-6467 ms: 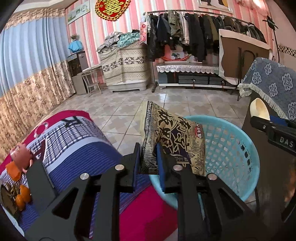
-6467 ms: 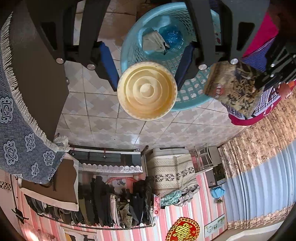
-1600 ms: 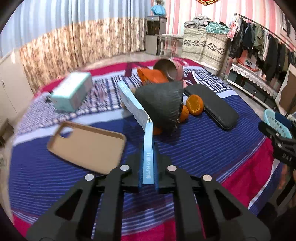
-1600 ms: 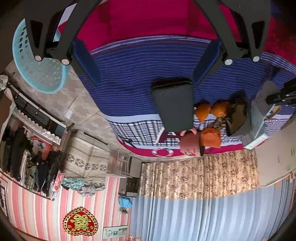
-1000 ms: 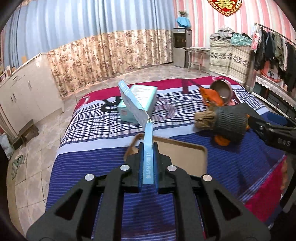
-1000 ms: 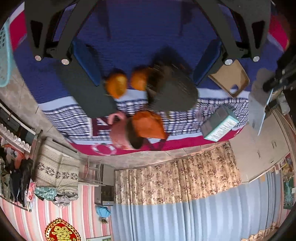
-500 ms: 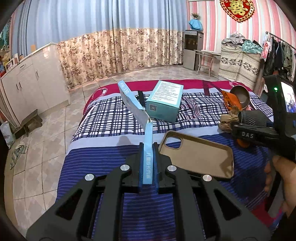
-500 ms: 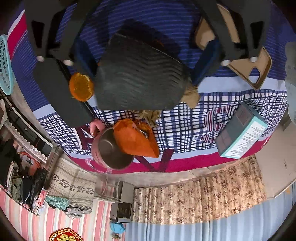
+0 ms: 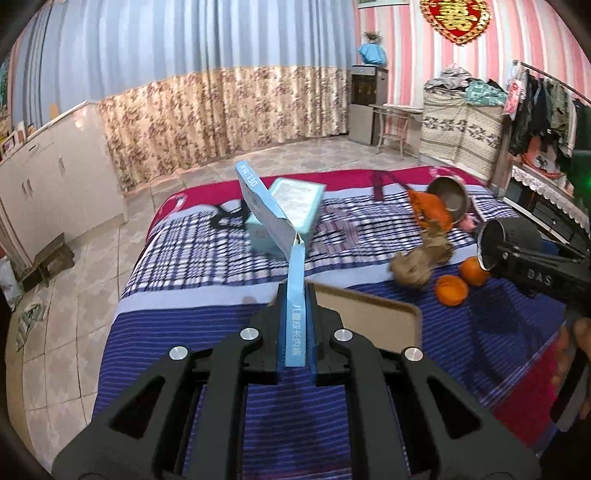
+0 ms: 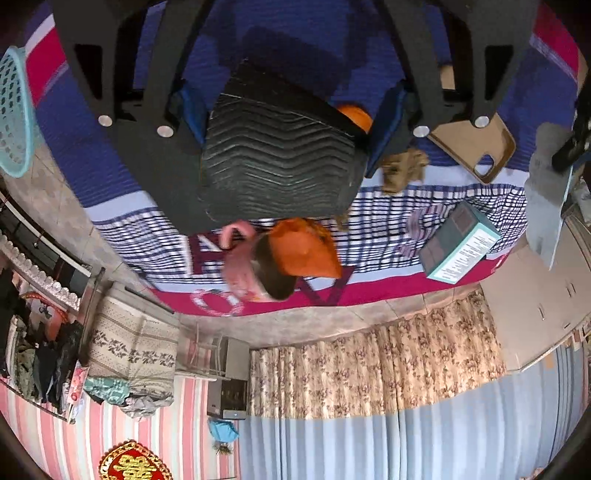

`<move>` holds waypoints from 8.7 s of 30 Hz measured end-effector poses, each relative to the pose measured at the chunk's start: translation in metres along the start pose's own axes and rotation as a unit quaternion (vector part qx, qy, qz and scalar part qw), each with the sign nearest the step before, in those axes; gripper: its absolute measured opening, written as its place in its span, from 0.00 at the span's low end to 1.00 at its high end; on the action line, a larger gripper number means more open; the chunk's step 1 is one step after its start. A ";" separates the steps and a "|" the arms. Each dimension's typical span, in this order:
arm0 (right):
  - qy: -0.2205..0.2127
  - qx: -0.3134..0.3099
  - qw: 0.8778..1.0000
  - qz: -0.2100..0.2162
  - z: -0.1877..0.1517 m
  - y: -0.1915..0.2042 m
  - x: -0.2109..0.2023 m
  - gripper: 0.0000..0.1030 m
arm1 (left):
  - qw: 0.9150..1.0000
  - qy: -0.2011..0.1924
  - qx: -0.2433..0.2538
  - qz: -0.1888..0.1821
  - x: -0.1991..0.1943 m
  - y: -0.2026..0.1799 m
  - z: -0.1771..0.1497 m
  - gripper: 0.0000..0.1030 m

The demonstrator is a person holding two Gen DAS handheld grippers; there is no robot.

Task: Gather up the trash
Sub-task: 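Carry the paper card and black cylinder over the light-blue basket with both tools, then open the left tool to drop the card while the right tool drops the black cylinder, then move both tools back over the items on the bed, then grasp the crumpled tan bag with the left tool while the right tool grasps the orange peel, then carry the tan bag and orange peel over the basket with both tools, then open the left tool to drop the tan bag while the right tool drops the orange peel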

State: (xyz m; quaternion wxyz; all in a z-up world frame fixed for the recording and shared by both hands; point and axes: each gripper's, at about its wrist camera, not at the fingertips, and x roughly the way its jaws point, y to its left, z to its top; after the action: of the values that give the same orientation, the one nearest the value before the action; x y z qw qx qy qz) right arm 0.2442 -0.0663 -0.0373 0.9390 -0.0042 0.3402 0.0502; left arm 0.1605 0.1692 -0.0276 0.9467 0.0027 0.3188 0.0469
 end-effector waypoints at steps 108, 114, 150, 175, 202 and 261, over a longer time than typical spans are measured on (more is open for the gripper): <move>-0.087 0.212 0.948 -0.220 -0.085 -0.414 -0.112 0.95 | 0.981 -0.078 0.097 -0.150 -0.013 -0.359 0.050 0.95; -0.087 0.194 0.954 -0.212 -0.076 -0.396 -0.110 0.95 | 0.985 -0.081 0.089 -0.124 -0.017 -0.329 0.050 0.95; -0.044 0.079 0.993 -0.071 -0.048 -0.223 -0.049 0.95 | 1.000 -0.014 0.016 0.017 0.014 -0.114 -0.010 0.95; -0.019 -0.024 1.000 0.000 -0.026 -0.106 0.012 0.82 | 0.998 0.055 0.023 -0.020 0.096 -0.107 0.013 0.40; -0.017 -0.019 1.000 0.015 -0.010 -0.129 -0.018 0.13 | 0.999 0.004 0.016 -0.033 0.029 -0.097 0.022 0.40; -0.082 0.240 0.953 -0.168 -0.107 -0.462 -0.136 0.13 | 0.933 -0.049 0.221 -0.280 -0.018 -0.526 -0.008 0.44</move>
State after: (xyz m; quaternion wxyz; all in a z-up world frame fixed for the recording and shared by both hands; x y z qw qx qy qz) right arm 0.1167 -0.5434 -0.0445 0.9318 0.1687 0.2587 -0.1909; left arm 0.1869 -0.3563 -0.0416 0.9115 0.1245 0.2618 -0.2917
